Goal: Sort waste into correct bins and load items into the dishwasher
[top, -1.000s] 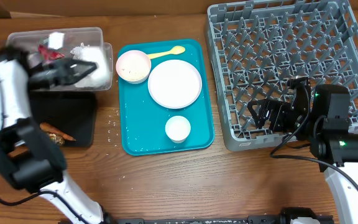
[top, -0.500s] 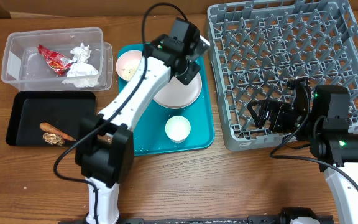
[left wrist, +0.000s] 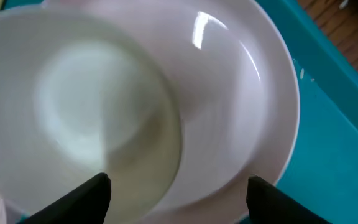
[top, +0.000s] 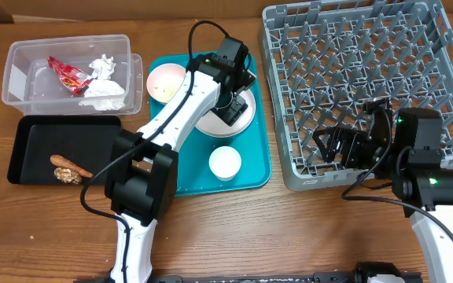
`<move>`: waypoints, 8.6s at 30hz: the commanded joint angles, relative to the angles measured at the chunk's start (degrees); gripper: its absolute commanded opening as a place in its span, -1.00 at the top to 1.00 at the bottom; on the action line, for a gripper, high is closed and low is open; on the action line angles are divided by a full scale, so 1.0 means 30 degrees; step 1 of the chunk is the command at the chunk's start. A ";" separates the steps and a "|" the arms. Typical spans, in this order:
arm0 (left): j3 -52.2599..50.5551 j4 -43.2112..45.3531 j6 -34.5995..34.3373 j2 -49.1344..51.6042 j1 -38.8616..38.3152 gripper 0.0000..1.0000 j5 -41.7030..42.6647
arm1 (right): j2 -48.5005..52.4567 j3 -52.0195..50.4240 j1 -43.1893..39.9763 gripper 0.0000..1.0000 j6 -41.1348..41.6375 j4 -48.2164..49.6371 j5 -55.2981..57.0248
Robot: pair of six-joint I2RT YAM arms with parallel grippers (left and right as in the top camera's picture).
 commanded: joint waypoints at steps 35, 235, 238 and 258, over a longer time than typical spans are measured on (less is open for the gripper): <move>0.4590 -0.2951 0.2892 0.3235 0.5792 0.10 0.2521 | -0.0066 0.0554 0.0073 -1.00 -0.0080 0.0087 0.0474; 0.1851 -0.4371 -0.7621 -0.5260 0.7949 -0.51 0.2732 | 1.9132 1.2502 0.9384 -0.21 0.8087 0.6484 0.7380; 0.1851 -0.4167 -0.7628 -0.5260 0.7949 -0.56 0.2732 | 2.0276 1.2502 0.9515 -0.11 0.8145 0.7628 0.5996; 0.1851 -0.4182 -0.7621 -0.5238 0.7956 -0.68 0.2725 | 2.1536 1.5467 0.9661 0.92 0.7876 0.4962 0.6674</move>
